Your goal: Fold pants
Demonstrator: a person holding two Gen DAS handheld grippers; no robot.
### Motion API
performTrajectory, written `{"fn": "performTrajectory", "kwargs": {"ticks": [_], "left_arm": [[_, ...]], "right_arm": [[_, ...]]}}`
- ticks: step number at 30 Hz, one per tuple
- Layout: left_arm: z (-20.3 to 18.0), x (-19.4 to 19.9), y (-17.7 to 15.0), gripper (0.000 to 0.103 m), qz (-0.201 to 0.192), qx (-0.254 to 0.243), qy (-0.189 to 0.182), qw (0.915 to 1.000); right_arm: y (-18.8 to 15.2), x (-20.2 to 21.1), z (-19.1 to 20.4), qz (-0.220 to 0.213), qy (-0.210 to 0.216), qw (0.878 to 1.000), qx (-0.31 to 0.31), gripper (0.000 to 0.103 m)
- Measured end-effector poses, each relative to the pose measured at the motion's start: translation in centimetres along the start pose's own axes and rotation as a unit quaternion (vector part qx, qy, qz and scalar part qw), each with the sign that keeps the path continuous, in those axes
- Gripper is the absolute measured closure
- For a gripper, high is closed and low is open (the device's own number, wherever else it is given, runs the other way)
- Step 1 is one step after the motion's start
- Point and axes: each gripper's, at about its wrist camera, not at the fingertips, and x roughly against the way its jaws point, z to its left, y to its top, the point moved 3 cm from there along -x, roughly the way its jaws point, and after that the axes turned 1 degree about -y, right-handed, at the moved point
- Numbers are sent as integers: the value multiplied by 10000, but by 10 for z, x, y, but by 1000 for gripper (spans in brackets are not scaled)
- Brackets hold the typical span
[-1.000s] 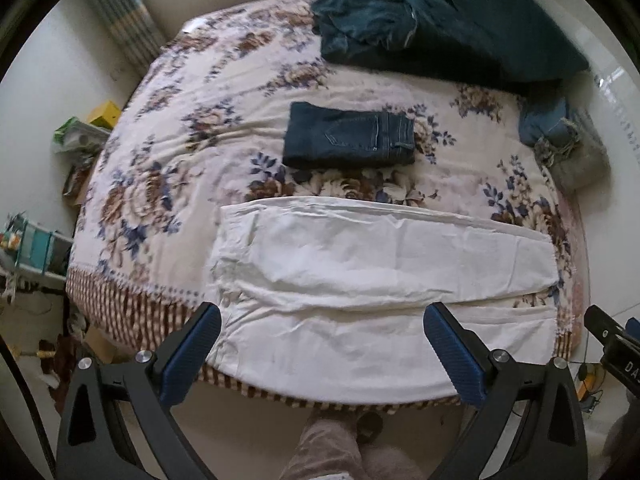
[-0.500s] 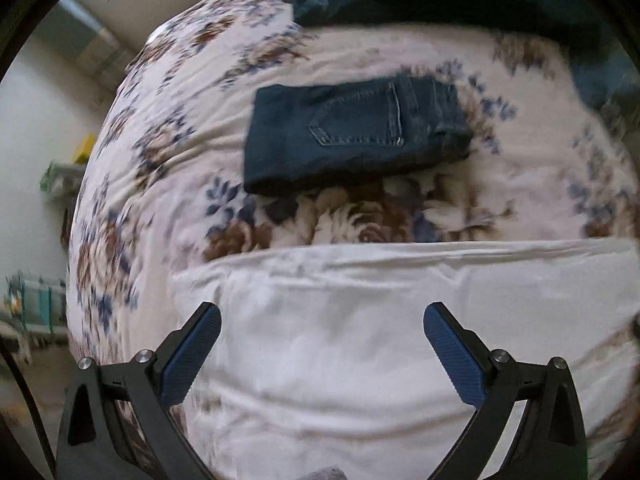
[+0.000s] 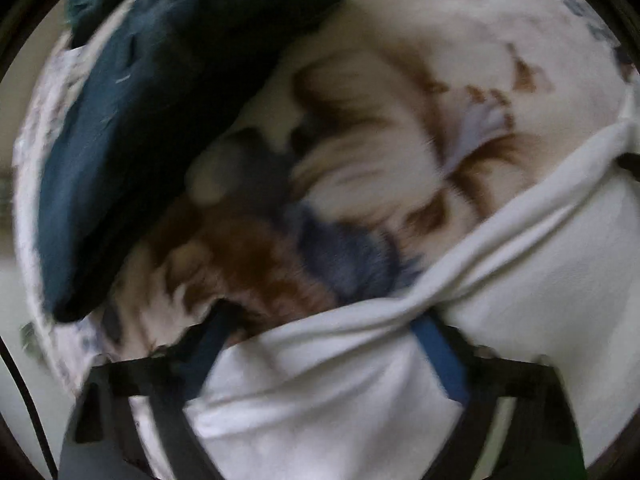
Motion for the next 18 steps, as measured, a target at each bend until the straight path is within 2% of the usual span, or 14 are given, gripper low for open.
{"fn": "performTrajectory", "kwargs": {"ticks": [1,2,4,5,8,13,18], "left_arm": [[-2,1,1,53,-11,-58,-238,9997],[-4,3,2,63,-13,-181,-339,9993],[-6,10,3,78,-94,-301,-474,9984],[-4,13,3,84,-134,-253,-504,9983],[4,31,0,93,-366,77,-576,9976],[3,72,-21,95,-671,444,-365,9961],[-3,122,-57,96,-920,1032,-376,9897]], "right_arm": [[1,1,1,-25,150,9999,-1,39],[0,4,2,-70,435,9990,-32,60],[-3,8,3,-146,786,9966,-218,81],[-6,11,2,-243,844,9957,-305,89],[-17,21,-1,-474,825,9940,-544,95],[-42,53,-14,-866,772,9879,-1033,97],[-89,99,1,-1227,358,9835,-1279,98]]}}
